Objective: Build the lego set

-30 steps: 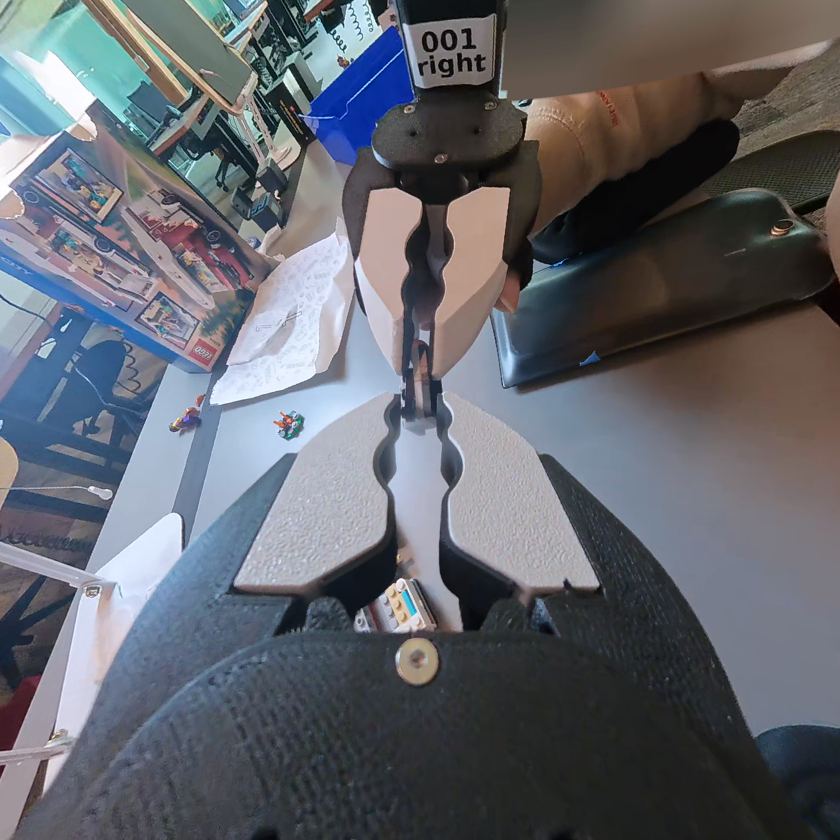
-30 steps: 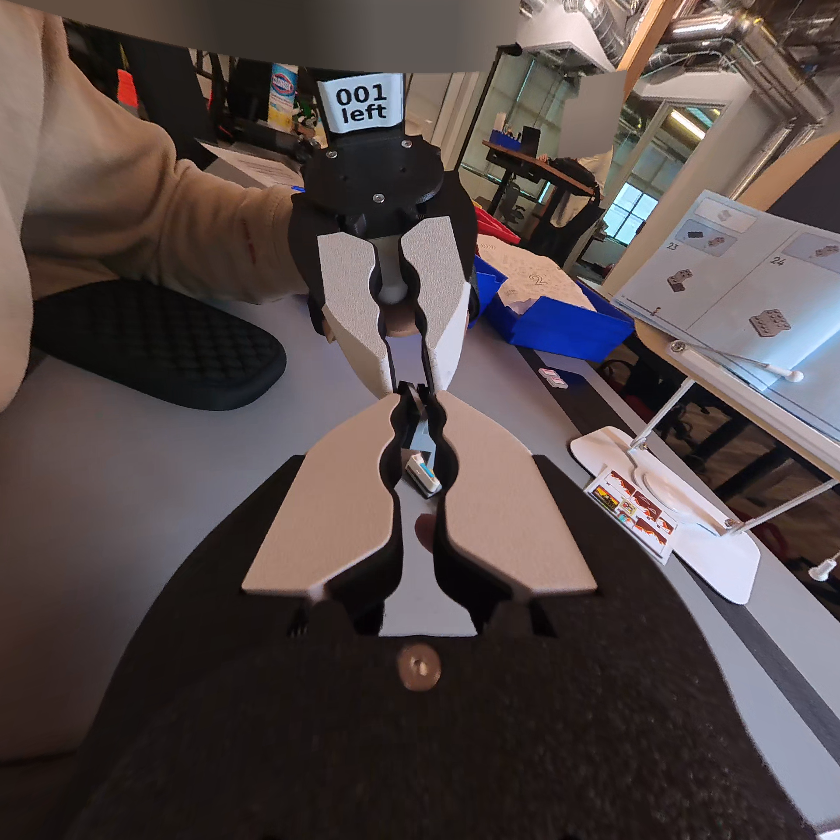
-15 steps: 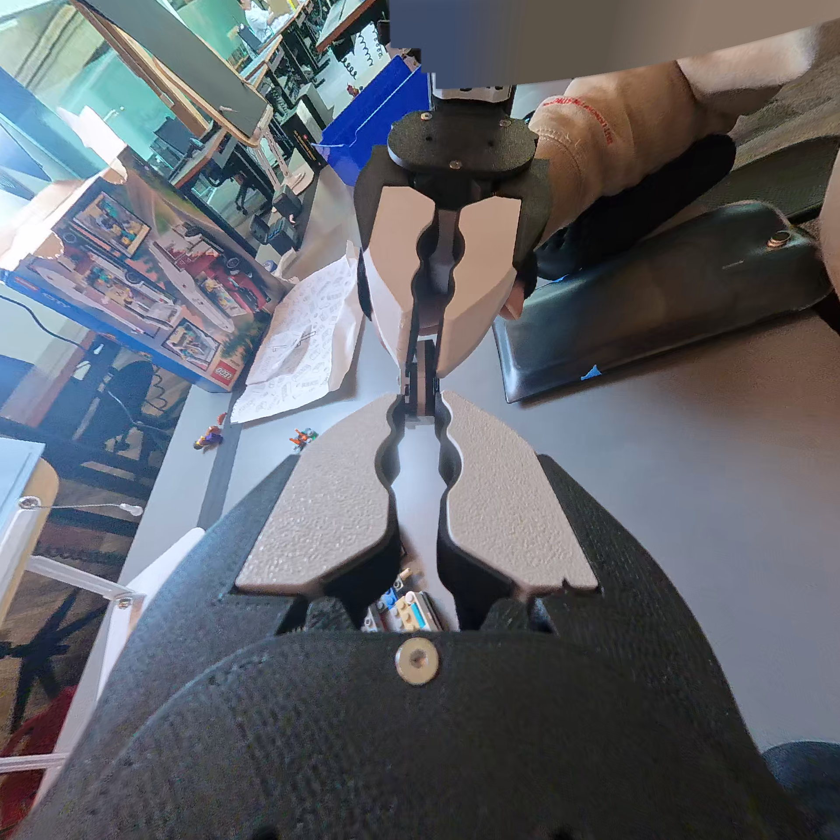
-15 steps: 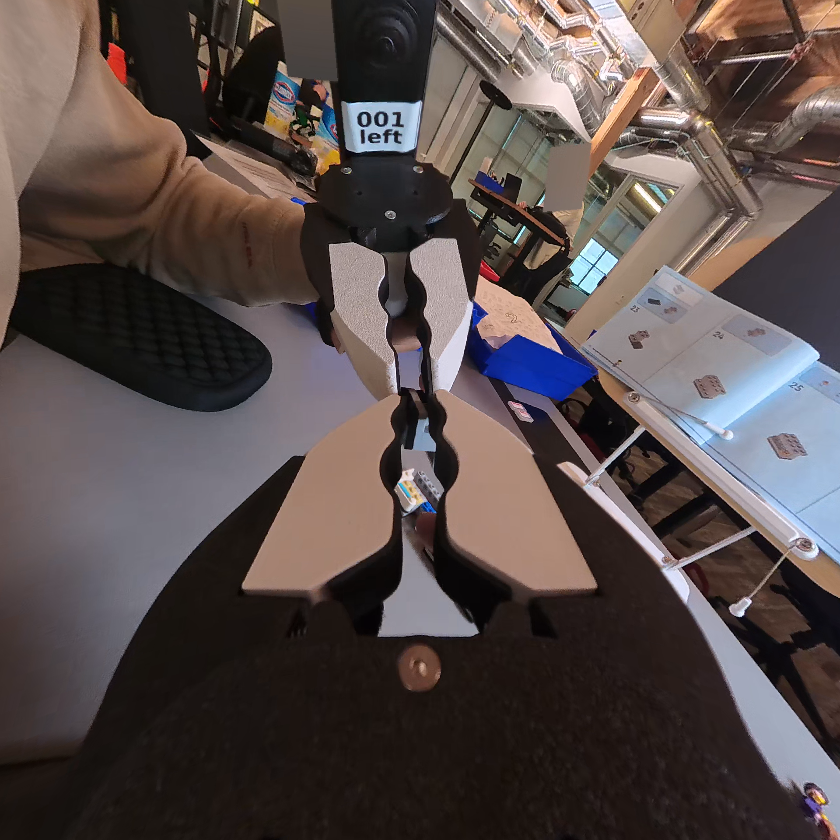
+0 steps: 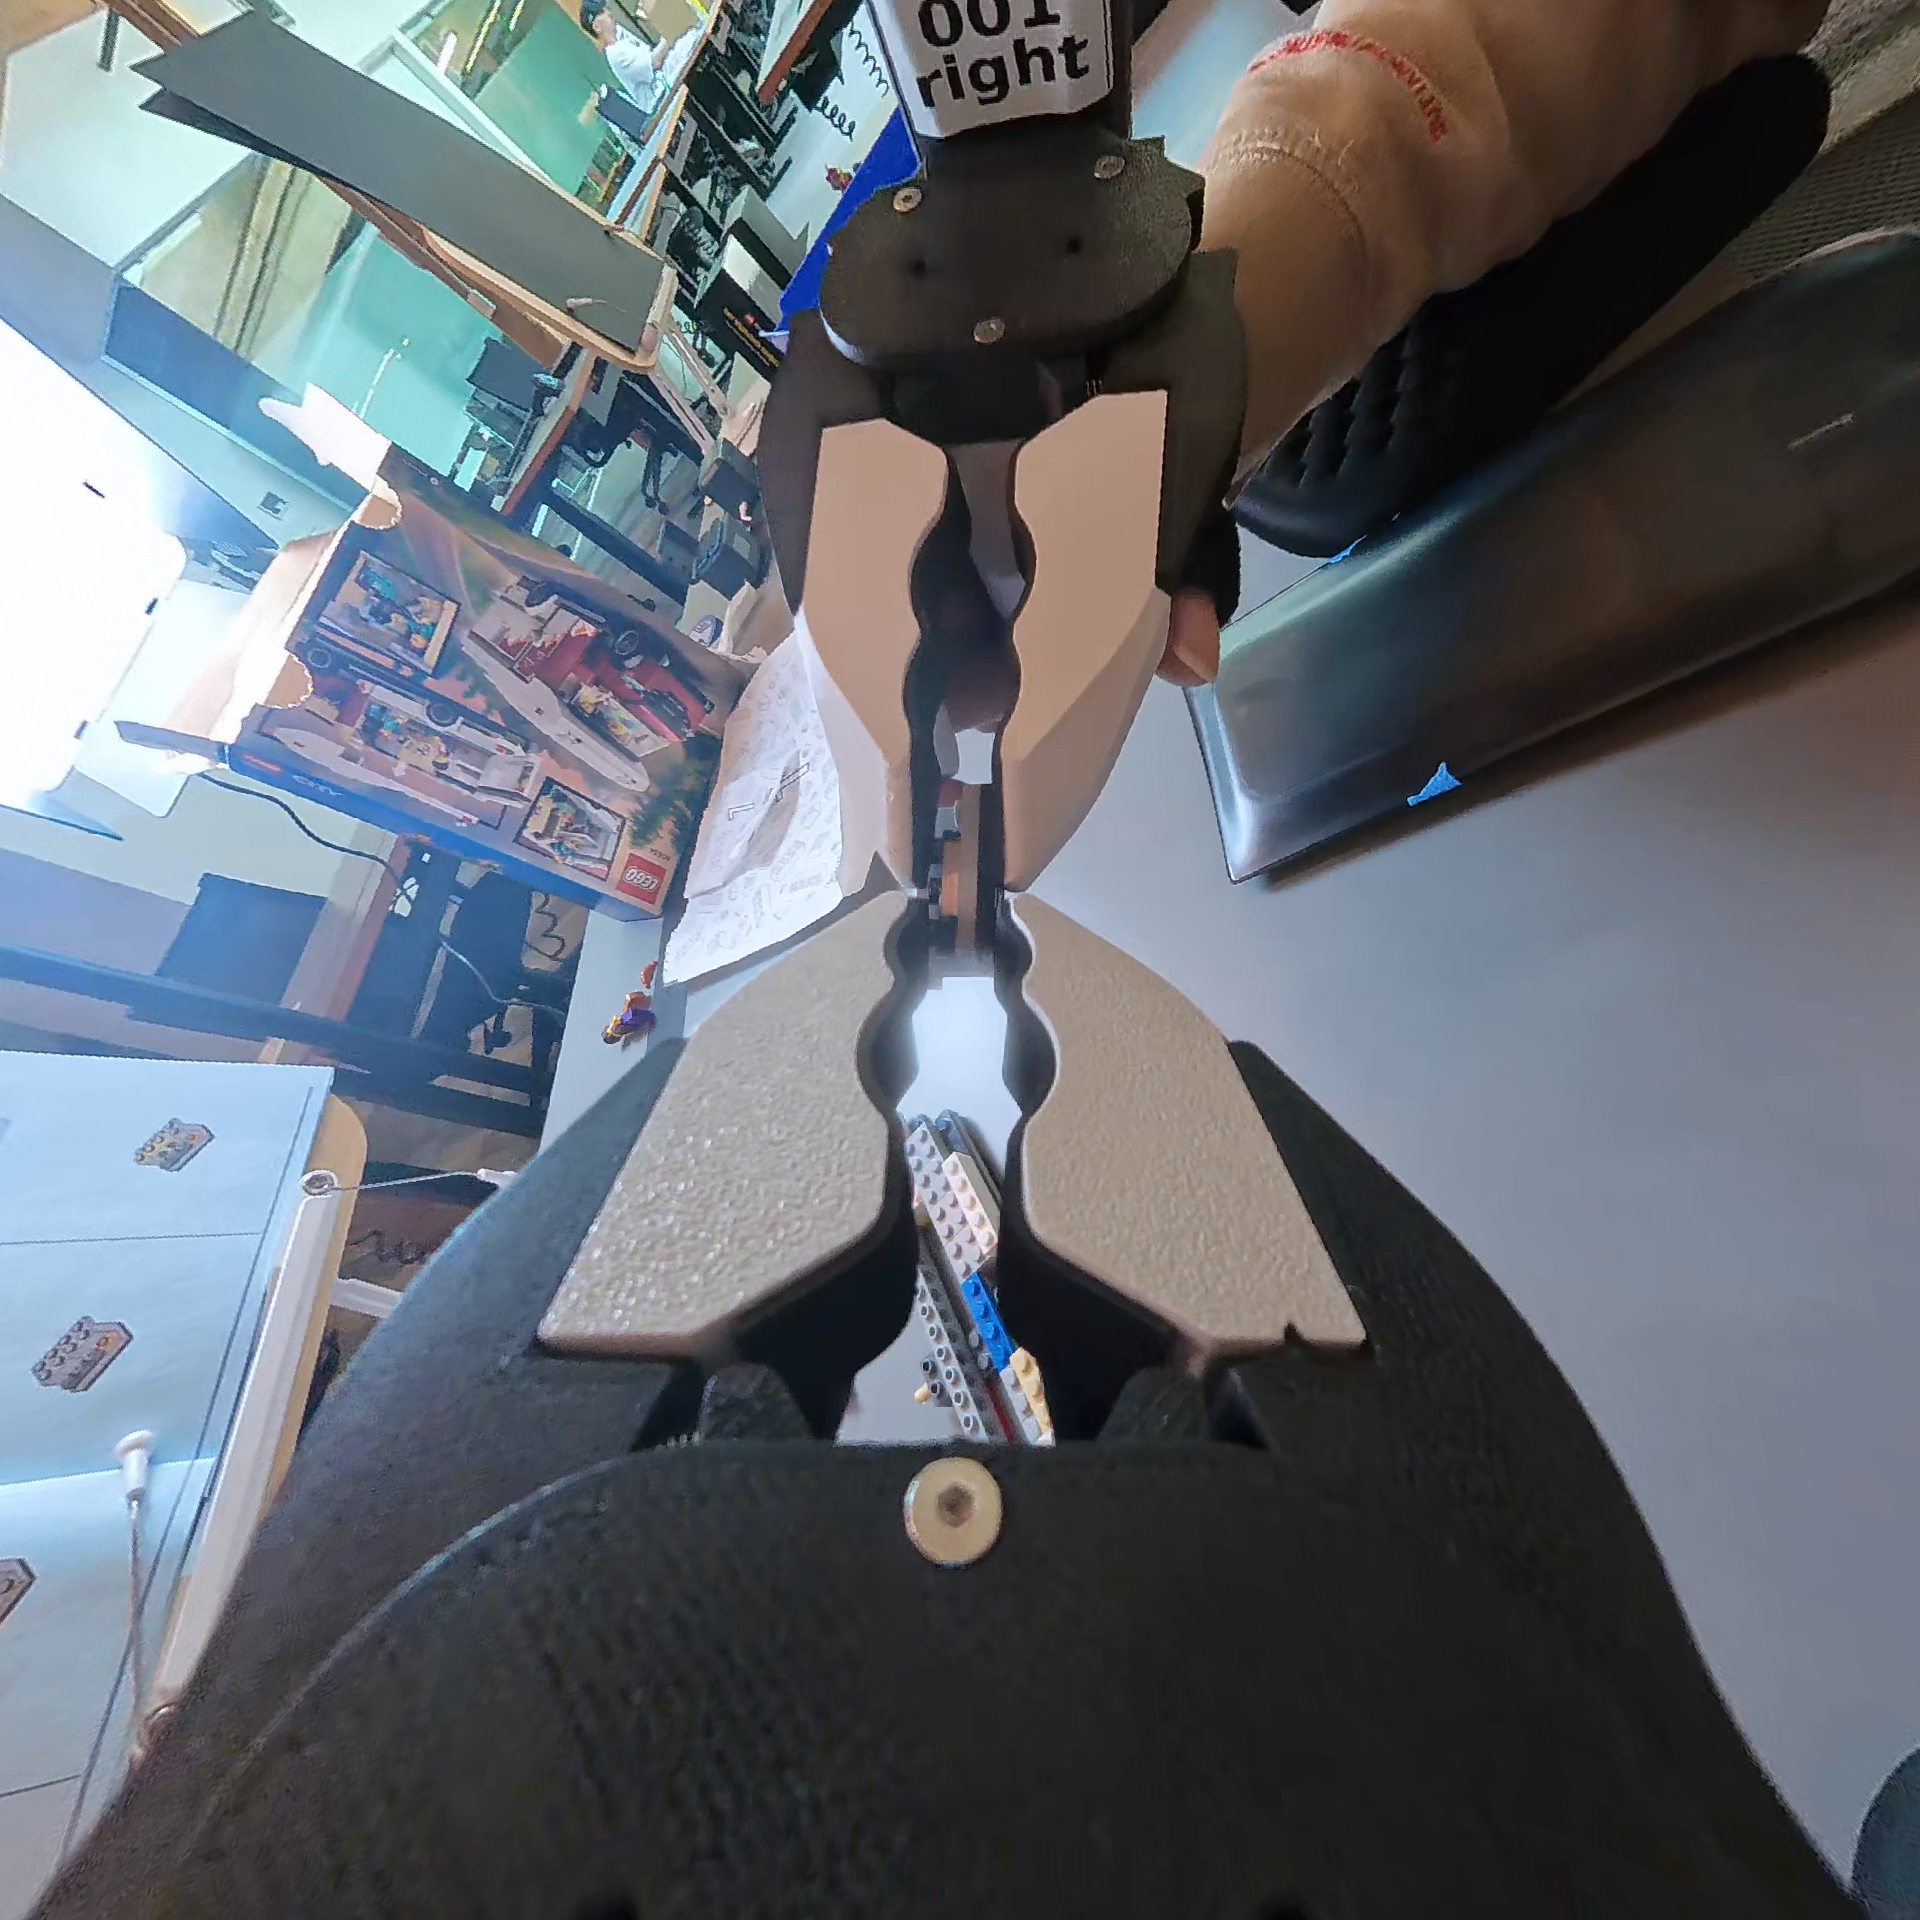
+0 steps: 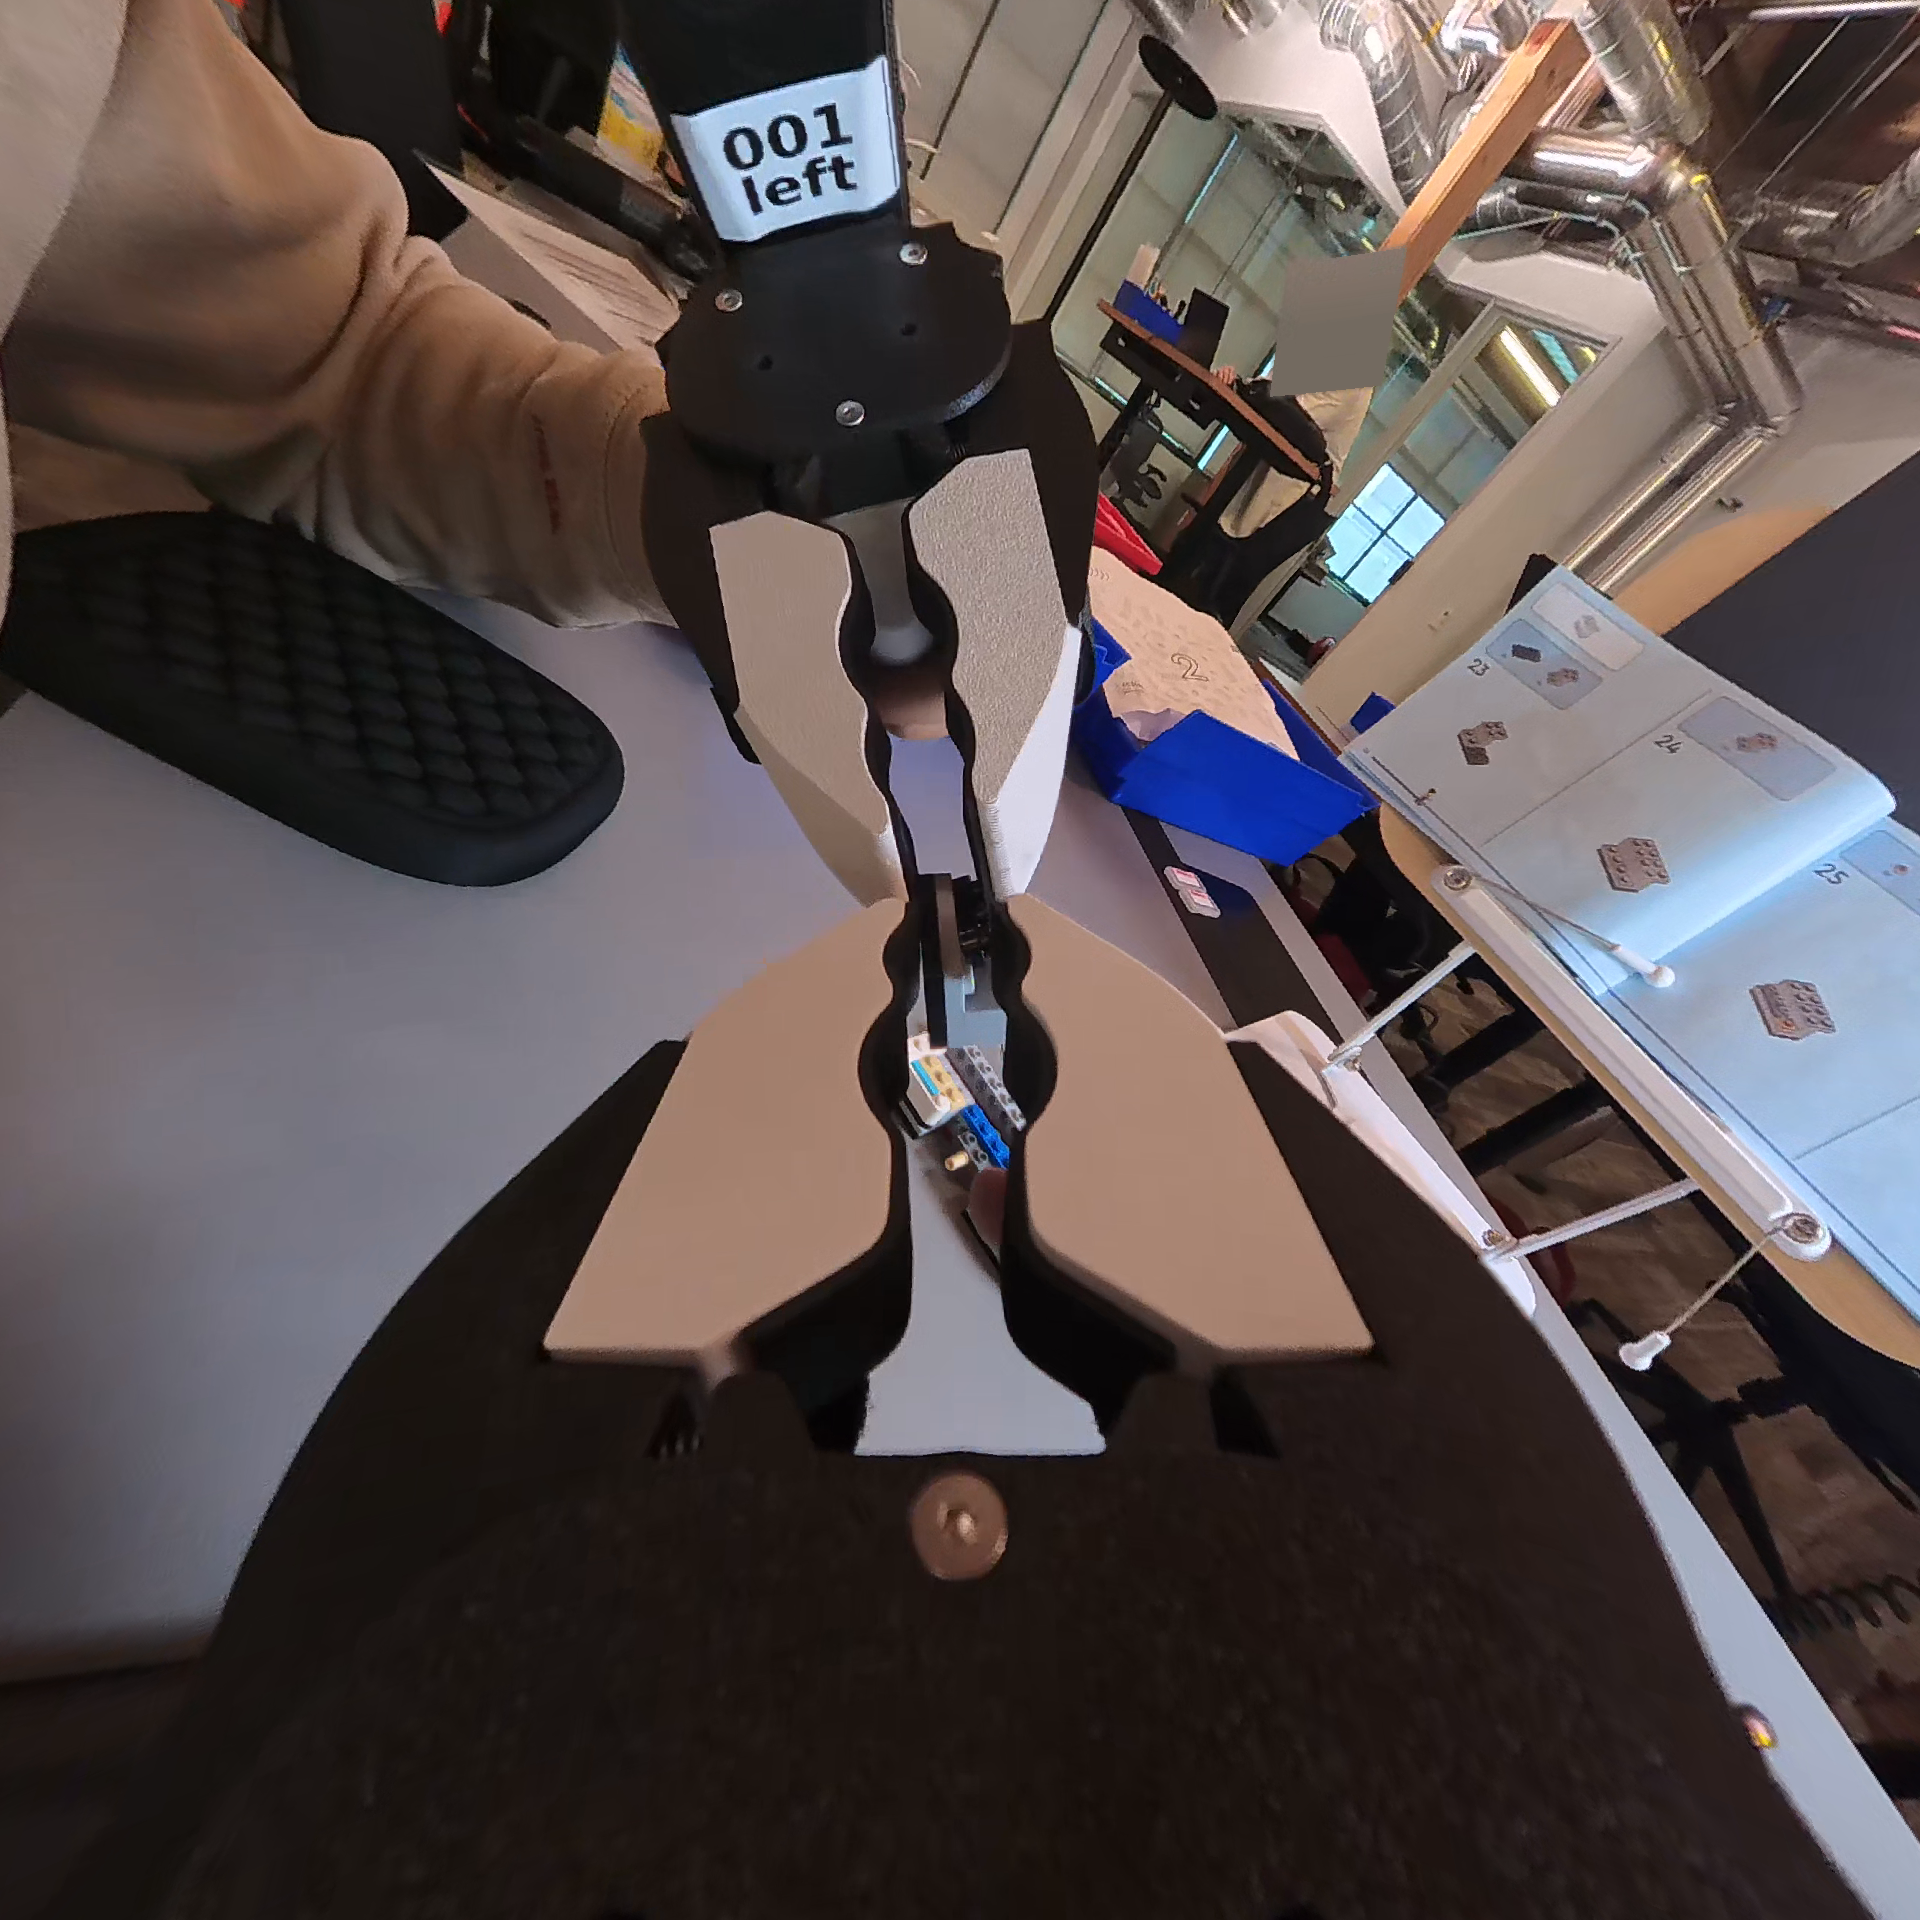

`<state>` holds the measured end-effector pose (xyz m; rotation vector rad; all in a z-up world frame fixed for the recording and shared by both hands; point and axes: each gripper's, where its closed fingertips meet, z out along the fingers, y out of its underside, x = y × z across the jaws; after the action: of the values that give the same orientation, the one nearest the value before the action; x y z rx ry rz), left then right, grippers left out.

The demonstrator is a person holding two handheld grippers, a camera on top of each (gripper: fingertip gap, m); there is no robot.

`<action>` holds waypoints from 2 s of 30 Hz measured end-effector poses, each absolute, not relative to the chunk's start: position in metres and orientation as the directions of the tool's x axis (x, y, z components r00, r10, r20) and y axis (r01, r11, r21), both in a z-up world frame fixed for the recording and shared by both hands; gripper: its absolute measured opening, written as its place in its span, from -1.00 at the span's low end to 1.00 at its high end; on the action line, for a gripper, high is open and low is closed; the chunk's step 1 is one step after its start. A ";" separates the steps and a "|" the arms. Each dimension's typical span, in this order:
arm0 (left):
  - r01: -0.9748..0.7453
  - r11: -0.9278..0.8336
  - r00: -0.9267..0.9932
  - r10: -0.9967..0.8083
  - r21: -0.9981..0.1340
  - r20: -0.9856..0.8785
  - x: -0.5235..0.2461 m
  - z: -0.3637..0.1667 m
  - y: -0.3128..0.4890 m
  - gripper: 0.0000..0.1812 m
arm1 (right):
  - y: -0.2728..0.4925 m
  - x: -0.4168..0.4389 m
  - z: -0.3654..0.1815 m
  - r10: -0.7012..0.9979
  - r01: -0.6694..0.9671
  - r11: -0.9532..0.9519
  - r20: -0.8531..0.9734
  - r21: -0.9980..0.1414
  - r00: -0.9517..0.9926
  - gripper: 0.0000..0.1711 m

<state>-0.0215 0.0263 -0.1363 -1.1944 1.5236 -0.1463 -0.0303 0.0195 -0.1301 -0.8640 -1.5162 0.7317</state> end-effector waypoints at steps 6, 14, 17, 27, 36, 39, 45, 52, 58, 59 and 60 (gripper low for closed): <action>-0.599 0.477 0.151 -0.722 -0.643 -0.675 -0.022 -0.133 0.024 -0.86 | 0.018 -0.031 -0.127 0.872 0.088 0.489 0.489 -0.868 -0.025 -0.86; -0.521 0.454 0.174 -0.773 -0.723 -0.610 -0.022 -0.126 0.022 -0.86 | 0.017 -0.031 -0.120 0.942 0.001 0.332 0.332 -0.943 -0.046 -0.87; -0.430 0.427 0.226 -0.802 -0.795 -0.553 -0.021 -0.115 0.023 -0.83 | 0.019 -0.028 -0.112 0.964 -0.053 0.254 0.258 -0.966 -0.066 -0.87; -0.410 0.330 0.194 -0.879 -0.850 -0.435 -0.011 -0.128 0.017 -0.78 | 0.003 -0.026 -0.106 0.964 -0.127 0.178 0.199 -0.976 -0.177 -0.86; -0.534 0.404 0.149 -0.820 -0.743 -0.553 -0.015 -0.140 0.018 -0.78 | 0.001 -0.027 -0.121 0.936 -0.024 0.297 0.296 -0.955 -0.190 -0.85; -0.552 0.398 0.145 -0.819 -0.732 -0.555 -0.016 -0.143 0.019 -0.78 | 0.002 -0.027 -0.125 0.934 0.008 0.312 0.305 -0.950 -0.187 -0.85; -0.555 0.366 0.121 -0.853 -0.747 -0.508 -0.016 -0.153 0.019 -0.79 | 0.003 -0.028 -0.136 0.945 0.069 0.265 0.245 -0.962 -0.217 -0.86; -0.573 0.303 0.129 -0.884 -0.762 -0.449 -0.020 -0.168 0.029 -0.78 | 0.014 -0.031 -0.149 0.953 0.133 0.261 0.233 -0.956 -0.196 -0.86; -0.623 0.310 0.126 -0.866 -0.718 -0.484 -0.022 -0.175 0.032 -0.78 | 0.016 -0.033 -0.151 0.940 0.171 0.324 0.296 -0.930 -0.170 -0.78; -0.621 0.308 0.129 -0.867 -0.721 -0.481 -0.021 -0.175 0.032 -0.78 | 0.017 -0.034 -0.156 0.933 0.202 0.348 0.317 -0.916 -0.168 -0.80; -0.639 0.311 0.121 -0.863 -0.704 -0.491 -0.023 -0.177 0.033 -0.78 | 0.018 -0.036 -0.159 0.929 0.212 0.363 0.335 -0.907 -0.157 -0.81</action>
<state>-0.0226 0.0332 -0.1775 -1.4039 1.5925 -0.2847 -0.0355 0.0176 -0.1591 -1.0411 -1.6189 0.8938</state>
